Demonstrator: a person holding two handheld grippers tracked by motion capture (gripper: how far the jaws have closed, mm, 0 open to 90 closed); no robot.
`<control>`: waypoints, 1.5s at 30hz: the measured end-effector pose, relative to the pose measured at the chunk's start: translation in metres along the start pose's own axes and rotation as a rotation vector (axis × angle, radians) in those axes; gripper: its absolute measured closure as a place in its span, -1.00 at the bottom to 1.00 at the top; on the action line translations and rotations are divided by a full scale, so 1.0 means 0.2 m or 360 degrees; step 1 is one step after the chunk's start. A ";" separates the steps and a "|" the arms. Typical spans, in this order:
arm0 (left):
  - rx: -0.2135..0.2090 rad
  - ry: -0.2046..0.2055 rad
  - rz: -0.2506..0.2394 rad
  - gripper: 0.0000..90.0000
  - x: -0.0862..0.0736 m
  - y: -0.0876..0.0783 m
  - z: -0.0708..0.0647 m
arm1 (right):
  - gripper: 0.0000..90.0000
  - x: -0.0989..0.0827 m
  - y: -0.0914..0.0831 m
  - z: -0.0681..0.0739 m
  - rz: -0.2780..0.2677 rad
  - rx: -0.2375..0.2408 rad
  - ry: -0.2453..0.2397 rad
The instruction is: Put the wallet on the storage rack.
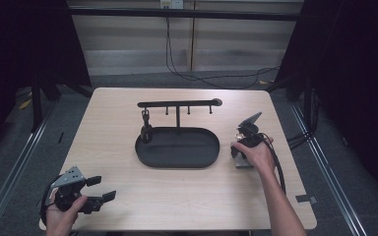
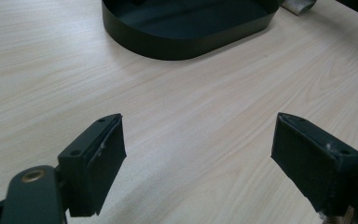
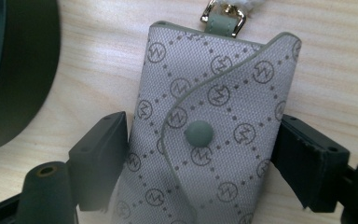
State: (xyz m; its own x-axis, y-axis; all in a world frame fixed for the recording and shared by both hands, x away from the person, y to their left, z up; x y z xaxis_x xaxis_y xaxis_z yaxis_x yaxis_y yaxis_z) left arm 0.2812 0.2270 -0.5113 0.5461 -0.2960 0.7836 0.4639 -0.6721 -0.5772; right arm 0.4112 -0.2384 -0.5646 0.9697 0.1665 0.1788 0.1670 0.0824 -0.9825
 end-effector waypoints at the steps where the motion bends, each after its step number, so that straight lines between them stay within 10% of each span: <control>1: -0.0001 -0.0001 -0.0003 -0.62 0.00 0.00 0.00 | -0.52 0.00 0.00 0.01 0.0016 -0.0018 0.0010; 10: 0.0005 0.0002 -0.0010 -0.61 0.00 -0.01 0.00 | -0.31 0.01 0.00 0.02 0.0052 -0.0063 0.0023; 45: -0.0047 -0.0010 0.0033 -0.61 -0.01 0.01 0.00 | -0.26 0.02 -0.28 0.02 -0.0136 0.0263 0.0131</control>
State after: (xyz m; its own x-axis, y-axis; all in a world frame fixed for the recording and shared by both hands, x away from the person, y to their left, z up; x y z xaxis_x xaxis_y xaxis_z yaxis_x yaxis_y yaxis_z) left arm 0.2805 0.2267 -0.5136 0.5598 -0.3057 0.7702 0.4317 -0.6858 -0.5860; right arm 0.4048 -0.2381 -0.5080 0.9656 0.0719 0.2500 0.2246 0.2540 -0.9408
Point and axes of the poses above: each handheld gripper's, and its own axes: y roughly forward along the jaws, x roughly out of its top, z roughly to its left, the point moved 9 cm from there along y, roughly forward along the jaws, and after that the axes turned 1 degree about -y, right-handed, at the moved point
